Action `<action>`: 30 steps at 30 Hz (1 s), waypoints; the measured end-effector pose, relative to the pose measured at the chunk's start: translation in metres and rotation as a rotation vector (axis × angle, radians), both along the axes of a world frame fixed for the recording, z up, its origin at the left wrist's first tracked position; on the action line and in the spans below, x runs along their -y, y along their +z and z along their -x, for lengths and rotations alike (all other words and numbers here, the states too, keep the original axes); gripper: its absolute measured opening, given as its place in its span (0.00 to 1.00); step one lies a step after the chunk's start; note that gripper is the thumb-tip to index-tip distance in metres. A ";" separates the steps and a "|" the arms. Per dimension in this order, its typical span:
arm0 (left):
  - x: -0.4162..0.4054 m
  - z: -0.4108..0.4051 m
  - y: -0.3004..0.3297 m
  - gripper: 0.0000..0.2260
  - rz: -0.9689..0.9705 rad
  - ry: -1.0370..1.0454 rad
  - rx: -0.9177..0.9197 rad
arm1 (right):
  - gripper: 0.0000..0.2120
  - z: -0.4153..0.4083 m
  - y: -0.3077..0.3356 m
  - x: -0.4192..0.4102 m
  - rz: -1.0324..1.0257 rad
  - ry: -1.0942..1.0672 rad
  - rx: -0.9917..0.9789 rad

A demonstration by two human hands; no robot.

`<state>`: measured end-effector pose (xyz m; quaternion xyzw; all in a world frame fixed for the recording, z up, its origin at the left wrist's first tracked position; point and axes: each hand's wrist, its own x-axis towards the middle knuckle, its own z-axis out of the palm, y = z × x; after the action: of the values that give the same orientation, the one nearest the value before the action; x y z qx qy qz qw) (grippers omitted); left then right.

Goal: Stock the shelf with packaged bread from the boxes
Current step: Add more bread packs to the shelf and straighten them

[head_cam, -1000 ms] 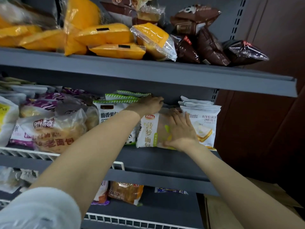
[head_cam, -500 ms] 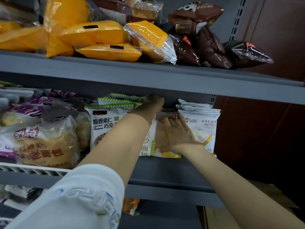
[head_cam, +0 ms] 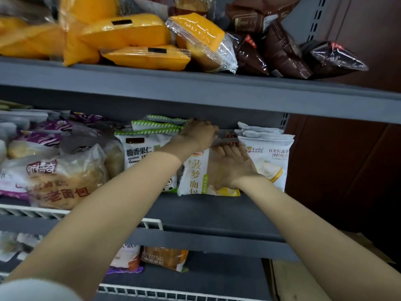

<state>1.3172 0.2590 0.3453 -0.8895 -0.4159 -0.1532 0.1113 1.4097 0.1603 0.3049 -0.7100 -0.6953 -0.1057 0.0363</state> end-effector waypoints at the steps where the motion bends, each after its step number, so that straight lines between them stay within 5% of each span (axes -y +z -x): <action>1: 0.005 0.006 -0.004 0.17 -0.002 0.002 -0.015 | 0.50 0.000 -0.001 0.001 -0.010 0.000 0.011; 10: 0.039 0.043 -0.008 0.15 0.035 -0.053 0.214 | 0.45 0.012 -0.023 0.007 -0.118 -0.028 -0.141; 15: 0.059 0.083 -0.007 0.21 0.011 0.221 0.225 | 0.53 0.011 -0.008 0.016 -0.009 0.009 -0.219; 23: 0.072 0.124 -0.015 0.53 0.173 0.486 -0.194 | 0.46 0.032 0.002 0.021 -0.122 0.168 -0.206; 30: 0.046 0.129 -0.013 0.53 0.143 0.408 -0.180 | 0.30 0.049 0.016 -0.004 -0.119 0.142 -0.361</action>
<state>1.1884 0.2129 0.3324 -0.8028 -0.5852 -0.0179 0.1132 1.3611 0.1644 0.3210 -0.6631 -0.7184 -0.0149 0.2098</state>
